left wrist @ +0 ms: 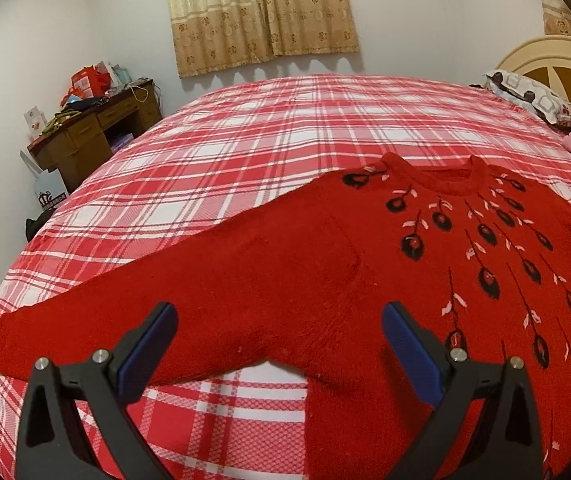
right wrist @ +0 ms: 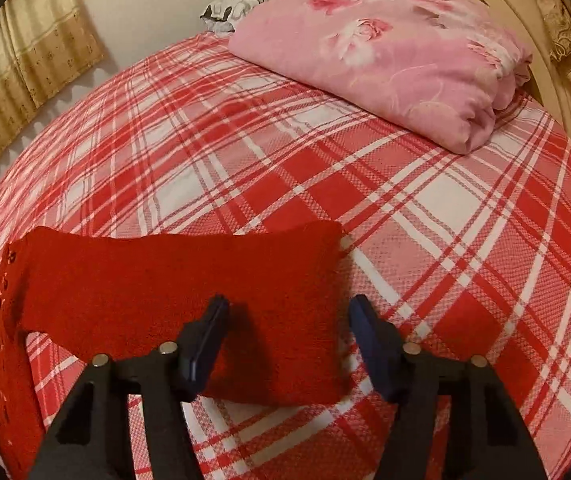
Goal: Fold small clothes
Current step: 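Move the right gripper toward the sweater sleeve cuff near the pink pillow, then close the right gripper on the sleeve cuff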
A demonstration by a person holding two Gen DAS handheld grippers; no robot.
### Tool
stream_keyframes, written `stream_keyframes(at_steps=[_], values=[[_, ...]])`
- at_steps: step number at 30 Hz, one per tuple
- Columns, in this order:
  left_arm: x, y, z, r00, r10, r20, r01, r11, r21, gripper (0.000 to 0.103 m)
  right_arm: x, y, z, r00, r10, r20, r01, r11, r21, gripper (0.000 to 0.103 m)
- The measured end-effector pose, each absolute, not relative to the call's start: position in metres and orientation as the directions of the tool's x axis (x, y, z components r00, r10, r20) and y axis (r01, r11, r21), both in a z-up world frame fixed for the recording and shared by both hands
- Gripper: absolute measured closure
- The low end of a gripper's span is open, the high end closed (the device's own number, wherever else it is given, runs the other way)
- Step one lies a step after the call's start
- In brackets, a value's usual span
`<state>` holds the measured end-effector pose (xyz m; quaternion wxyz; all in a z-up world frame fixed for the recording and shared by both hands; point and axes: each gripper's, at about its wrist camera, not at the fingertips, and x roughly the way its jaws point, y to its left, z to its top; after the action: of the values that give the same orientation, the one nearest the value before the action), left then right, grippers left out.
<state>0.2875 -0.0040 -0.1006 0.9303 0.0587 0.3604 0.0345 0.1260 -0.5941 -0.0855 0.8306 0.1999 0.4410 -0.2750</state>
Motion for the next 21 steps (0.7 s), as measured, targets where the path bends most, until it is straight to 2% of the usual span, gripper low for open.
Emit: stream_keyframes(at_steps=[1,2,3,5,6,7,14,21], values=[[0.287,-0.003,-0.1,0.739,0.105,-0.666,-0.021,0.991,0.133,0.0,0.127,-0.591,-0.085,0.466,-0.281,-0.839,0.623,0.778,0.086,0.047],[0.287,-0.002,-0.099,0.739,0.101,-0.666,-0.018,0.991,0.131,0.0,0.129,-0.59,-0.085,0.474,-0.263,-0.84,0.611,0.786,0.098,0.062],[0.287,-0.001,-0.099,0.739,0.102,-0.665,-0.019,0.991,0.131,0.0,0.131,-0.588,-0.086,0.475,-0.244,-0.845,0.601,0.792,0.109,0.072],[0.288,0.0,-0.1,0.738,0.104,-0.667,-0.022,0.991,0.131,0.0,0.134,-0.582,-0.086,0.482,-0.223,-0.847,0.574,0.811,0.113,0.076],[0.288,0.001,-0.1,0.735,0.106,-0.669,-0.023,0.991,0.133,0.0,0.135,-0.58,-0.086,0.483,-0.221,-0.847,0.564,0.818,0.109,0.085],[0.289,0.001,-0.101,0.733,0.112,-0.671,-0.024,0.99,0.139,0.0,0.137,-0.576,-0.085,0.486,-0.213,-0.847,0.551,0.827,0.108,0.089],[0.287,0.012,-0.099,0.734,0.128,-0.667,-0.047,0.989,0.139,0.0,0.146,-0.565,-0.061,0.555,-0.205,-0.806,0.531,0.834,0.154,0.091],[0.285,0.029,-0.095,0.739,0.139,-0.659,-0.076,0.989,0.123,0.0,0.165,-0.539,-0.009,0.656,-0.175,-0.734,0.454,0.869,0.199,0.092]])
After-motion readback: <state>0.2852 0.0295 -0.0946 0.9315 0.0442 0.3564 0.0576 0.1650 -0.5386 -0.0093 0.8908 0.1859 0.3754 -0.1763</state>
